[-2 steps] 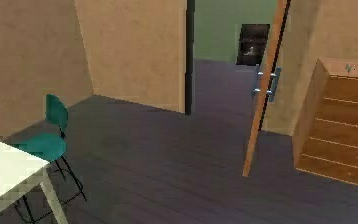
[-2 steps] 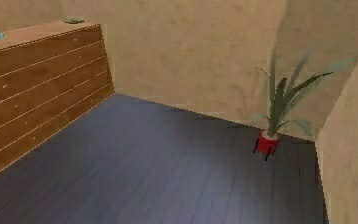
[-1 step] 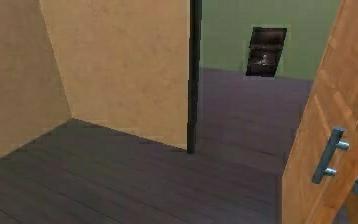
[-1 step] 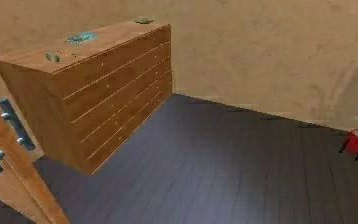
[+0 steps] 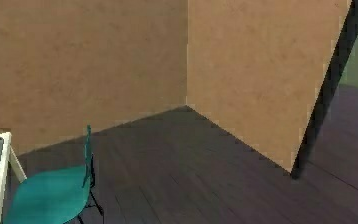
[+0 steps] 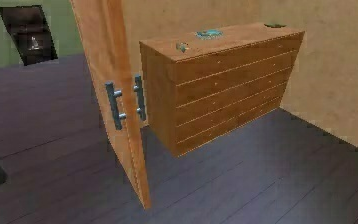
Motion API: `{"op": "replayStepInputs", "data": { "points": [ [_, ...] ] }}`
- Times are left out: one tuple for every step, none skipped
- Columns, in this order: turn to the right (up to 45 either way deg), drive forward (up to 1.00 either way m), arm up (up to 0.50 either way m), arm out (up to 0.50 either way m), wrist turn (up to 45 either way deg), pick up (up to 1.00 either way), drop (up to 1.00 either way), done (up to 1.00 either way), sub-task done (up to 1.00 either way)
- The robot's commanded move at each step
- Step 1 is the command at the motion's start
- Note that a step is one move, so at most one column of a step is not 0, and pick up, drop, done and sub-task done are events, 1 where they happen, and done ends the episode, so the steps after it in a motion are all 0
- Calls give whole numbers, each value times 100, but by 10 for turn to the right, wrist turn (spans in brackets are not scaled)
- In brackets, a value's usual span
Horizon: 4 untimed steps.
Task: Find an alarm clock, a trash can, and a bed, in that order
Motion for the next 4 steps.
{"op": "replayStepInputs", "data": {
  "points": [
    [0, 95, 0, 0, 0, 0, 0, 0, 0],
    [-330, 0, 0, 0, 0, 0, 0, 0, 0],
    [0, 50, 0, 0, 0, 0, 0, 0, 0],
    [-450, 0, 0, 0, 0, 0, 0, 0, 0]
  ]
}}
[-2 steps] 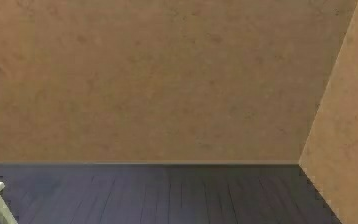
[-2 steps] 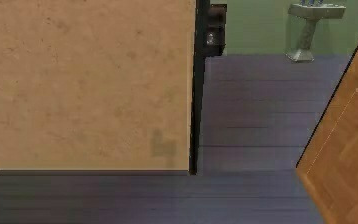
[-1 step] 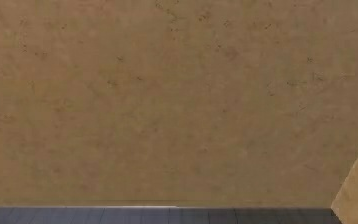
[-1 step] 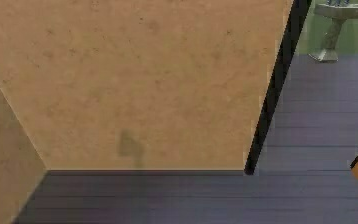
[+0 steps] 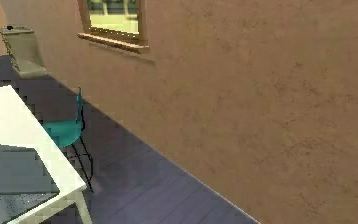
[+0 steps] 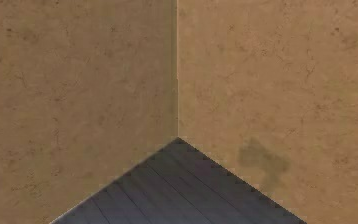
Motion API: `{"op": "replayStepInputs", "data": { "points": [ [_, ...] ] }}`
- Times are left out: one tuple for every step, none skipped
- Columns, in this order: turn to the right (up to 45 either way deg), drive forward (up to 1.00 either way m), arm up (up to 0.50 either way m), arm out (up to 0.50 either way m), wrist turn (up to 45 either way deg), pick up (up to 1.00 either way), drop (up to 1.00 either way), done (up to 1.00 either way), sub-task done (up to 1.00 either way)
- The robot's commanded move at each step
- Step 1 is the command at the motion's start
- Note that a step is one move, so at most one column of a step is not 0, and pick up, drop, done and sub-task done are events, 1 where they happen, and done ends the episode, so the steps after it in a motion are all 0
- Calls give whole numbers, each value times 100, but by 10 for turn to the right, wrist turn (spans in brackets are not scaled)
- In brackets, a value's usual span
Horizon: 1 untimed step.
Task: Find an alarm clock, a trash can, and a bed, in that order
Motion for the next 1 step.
{"op": "replayStepInputs", "data": {
  "points": [
    [-120, 0, 0, 0, 0, 0, 0, 0, 0]
  ]
}}
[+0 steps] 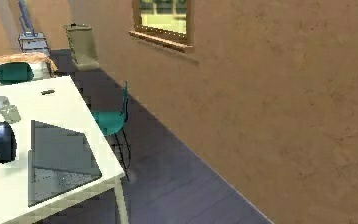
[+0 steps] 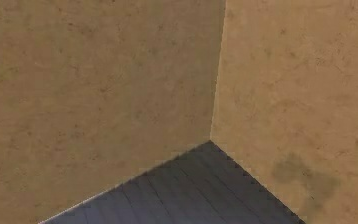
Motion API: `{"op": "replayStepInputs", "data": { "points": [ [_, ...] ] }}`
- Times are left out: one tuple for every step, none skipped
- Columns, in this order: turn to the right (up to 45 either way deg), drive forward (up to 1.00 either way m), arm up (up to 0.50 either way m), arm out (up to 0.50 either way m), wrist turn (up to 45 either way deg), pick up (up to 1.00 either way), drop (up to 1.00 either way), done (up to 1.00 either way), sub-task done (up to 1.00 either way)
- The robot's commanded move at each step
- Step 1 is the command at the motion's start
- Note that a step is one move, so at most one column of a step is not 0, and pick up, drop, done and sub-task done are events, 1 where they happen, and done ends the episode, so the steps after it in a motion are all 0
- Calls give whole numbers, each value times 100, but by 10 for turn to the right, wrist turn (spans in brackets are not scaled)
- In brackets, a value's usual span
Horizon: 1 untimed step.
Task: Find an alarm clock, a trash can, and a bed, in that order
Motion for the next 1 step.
{"op": "replayStepInputs", "data": {
  "points": [
    [0, 100, 0, 0, 0, 0, 0, 0, 0]
  ]
}}
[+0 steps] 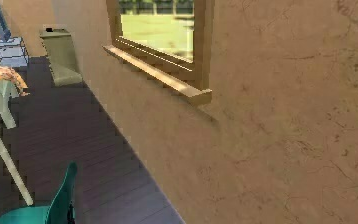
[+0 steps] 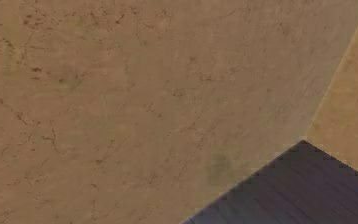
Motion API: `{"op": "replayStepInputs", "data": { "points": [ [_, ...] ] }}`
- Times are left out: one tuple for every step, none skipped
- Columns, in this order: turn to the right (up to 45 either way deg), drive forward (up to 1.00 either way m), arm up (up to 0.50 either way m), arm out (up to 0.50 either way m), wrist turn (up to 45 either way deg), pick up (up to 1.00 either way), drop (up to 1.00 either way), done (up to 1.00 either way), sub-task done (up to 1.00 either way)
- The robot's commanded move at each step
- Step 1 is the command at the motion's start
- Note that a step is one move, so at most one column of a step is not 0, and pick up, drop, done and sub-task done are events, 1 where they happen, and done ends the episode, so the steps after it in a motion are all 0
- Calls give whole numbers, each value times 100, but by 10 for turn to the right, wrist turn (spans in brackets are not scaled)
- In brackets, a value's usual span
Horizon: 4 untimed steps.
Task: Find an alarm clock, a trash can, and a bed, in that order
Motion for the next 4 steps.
{"op": "replayStepInputs", "data": {
  "points": [
    [-60, 0, 0, 0, 0, 0, 0, 0, 0],
    [0, 25, 0, 0, 0, 0, 0, 0, 0],
    [-450, 0, 0, 0, 0, 0, 0, 0, 0],
    [-450, 0, 0, 0, 0, 0, 0, 0, 0]
  ]
}}
